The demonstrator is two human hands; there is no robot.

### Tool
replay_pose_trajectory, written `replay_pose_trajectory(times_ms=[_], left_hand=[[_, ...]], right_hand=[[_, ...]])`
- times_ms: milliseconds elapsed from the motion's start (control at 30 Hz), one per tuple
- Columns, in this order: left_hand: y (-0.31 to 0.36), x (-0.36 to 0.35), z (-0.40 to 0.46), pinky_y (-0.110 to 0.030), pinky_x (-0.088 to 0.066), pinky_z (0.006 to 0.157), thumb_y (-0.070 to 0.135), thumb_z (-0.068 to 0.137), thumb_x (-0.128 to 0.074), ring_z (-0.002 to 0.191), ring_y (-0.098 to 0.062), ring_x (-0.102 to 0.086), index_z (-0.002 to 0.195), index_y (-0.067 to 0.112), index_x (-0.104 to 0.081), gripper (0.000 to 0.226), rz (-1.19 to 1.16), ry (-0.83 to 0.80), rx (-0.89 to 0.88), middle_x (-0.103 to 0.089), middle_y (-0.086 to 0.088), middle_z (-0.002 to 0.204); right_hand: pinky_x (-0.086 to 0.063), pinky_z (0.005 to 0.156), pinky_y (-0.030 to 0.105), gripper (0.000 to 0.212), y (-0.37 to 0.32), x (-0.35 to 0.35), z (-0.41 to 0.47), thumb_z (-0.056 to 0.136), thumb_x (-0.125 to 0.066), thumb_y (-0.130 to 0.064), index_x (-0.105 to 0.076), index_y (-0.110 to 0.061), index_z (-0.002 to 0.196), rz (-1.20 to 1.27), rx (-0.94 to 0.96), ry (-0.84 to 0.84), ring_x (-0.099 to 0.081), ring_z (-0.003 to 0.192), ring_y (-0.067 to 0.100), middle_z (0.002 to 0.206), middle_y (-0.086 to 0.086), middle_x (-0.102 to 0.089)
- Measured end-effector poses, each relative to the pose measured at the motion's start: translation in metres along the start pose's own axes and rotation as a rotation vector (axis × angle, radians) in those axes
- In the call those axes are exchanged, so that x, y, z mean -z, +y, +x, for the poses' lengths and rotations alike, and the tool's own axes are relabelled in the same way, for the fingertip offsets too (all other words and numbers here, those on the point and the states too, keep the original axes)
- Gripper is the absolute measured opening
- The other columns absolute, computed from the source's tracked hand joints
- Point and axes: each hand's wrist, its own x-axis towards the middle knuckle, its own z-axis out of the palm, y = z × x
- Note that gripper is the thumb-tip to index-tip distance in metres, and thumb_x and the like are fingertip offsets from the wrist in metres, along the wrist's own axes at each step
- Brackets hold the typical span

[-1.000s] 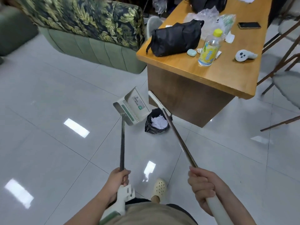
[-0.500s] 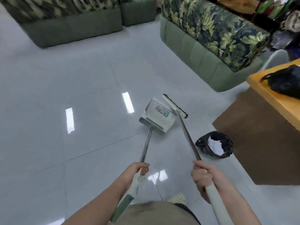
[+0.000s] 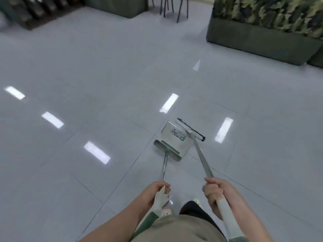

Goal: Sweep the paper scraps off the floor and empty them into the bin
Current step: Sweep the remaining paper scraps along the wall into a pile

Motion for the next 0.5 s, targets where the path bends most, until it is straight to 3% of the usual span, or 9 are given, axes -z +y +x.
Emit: replay_pose_trajectory(times_ms=[67,167,267,400,500], left_hand=[[0.008,0.018,-0.005,-0.018,-0.034,0.033,0.011,0.095,-0.047,0.029,-0.016,-0.039,0.047,0.014,-0.044,0.048,-0.108,0.087,-0.046,-0.040,-0.001,0.043],[0.026,0.039,-0.004,-0.018,-0.035,0.035,0.010,0.100,-0.043,0.030,-0.016,-0.043,0.043,0.009,-0.051,0.057,-0.233,0.173,-0.083,-0.045,-0.004,0.043],[0.054,0.053,0.003,-0.023,-0.038,0.041,0.011,0.098,-0.048,0.036,-0.019,-0.046,0.060,0.006,-0.049,0.039,-0.339,0.285,-0.159,-0.048,-0.007,0.049],[0.110,0.062,0.013,-0.028,-0.044,0.047,0.012,0.095,-0.056,0.048,-0.019,-0.048,0.073,0.008,-0.051,0.023,-0.476,0.358,-0.286,-0.050,-0.010,0.061],[0.167,0.071,0.026,-0.026,-0.048,0.043,0.011,0.097,-0.058,0.040,-0.020,-0.052,0.080,0.005,-0.055,0.018,-0.552,0.458,-0.270,-0.056,-0.009,0.058]], right_hand=[[-0.028,0.021,0.021,0.037,-0.006,-0.030,0.027,0.087,-0.054,-0.008,-0.025,-0.027,0.073,-0.072,-0.089,0.062,-0.031,0.024,0.010,0.044,-0.005,-0.030],[-0.030,0.022,0.023,0.049,-0.012,-0.073,0.070,0.073,-0.064,0.012,-0.030,-0.024,0.069,-0.223,-0.252,0.080,-0.032,0.025,0.011,0.044,-0.004,-0.032],[-0.033,0.023,0.025,0.055,-0.019,-0.126,0.112,0.062,-0.068,0.023,-0.033,-0.020,0.064,-0.385,-0.368,0.082,-0.035,0.026,0.012,0.045,-0.001,-0.035],[-0.035,0.025,0.020,0.024,-0.021,-0.205,0.153,0.085,-0.064,-0.004,-0.043,-0.012,0.075,-0.645,-0.351,0.134,-0.039,0.027,0.007,0.049,0.005,-0.047],[-0.038,0.029,0.017,0.024,-0.033,-0.261,0.177,0.084,-0.072,-0.018,-0.052,-0.006,0.088,-0.832,-0.338,0.100,-0.040,0.032,0.005,0.069,0.006,-0.056]])
